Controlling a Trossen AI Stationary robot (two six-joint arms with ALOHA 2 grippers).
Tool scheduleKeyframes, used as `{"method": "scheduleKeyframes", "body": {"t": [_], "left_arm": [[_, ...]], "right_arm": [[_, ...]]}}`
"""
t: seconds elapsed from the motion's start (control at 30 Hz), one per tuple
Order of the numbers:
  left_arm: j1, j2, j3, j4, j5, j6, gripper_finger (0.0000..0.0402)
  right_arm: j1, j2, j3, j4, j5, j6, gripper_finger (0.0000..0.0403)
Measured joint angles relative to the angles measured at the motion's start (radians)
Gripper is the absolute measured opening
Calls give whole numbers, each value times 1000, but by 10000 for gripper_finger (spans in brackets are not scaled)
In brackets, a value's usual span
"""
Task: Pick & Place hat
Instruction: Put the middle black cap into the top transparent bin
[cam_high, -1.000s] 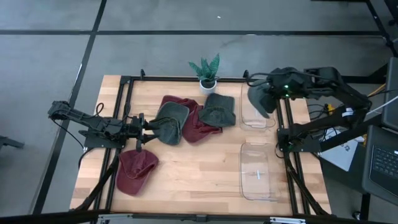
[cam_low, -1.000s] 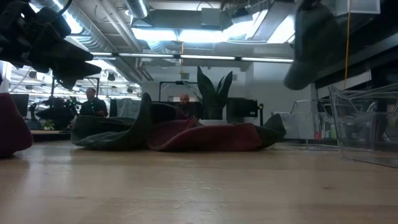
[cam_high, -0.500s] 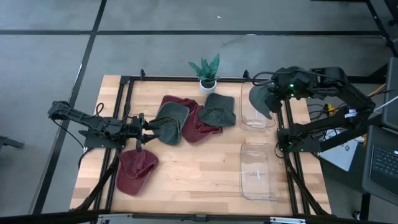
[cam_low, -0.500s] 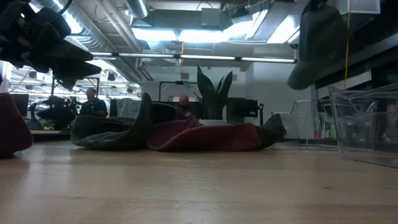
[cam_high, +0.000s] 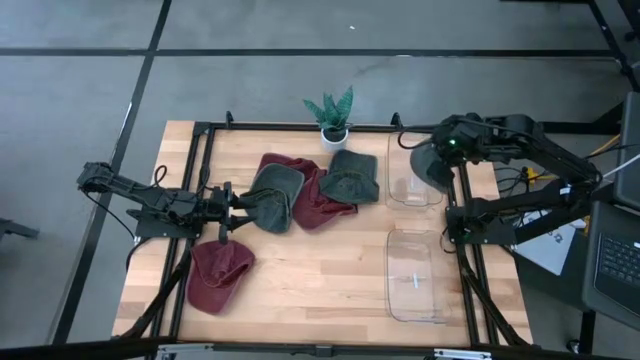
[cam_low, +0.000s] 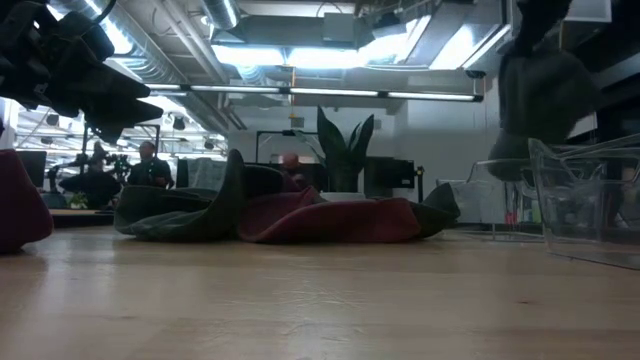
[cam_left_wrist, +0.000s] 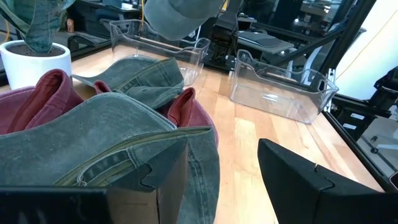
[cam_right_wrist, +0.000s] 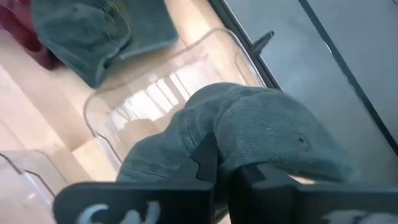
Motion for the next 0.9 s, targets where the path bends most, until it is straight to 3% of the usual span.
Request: {"method": "scheduleKeyframes", "body": {"t": [0.4,0.9], "left_arm": [[0,0,0,0,0,0,191],[0,0,0,0,0,0,190]], "right_arm": [[-76,-74,-151,0,-23,-1,11],[-87,-89,-200,19,-42,5,11]]}}
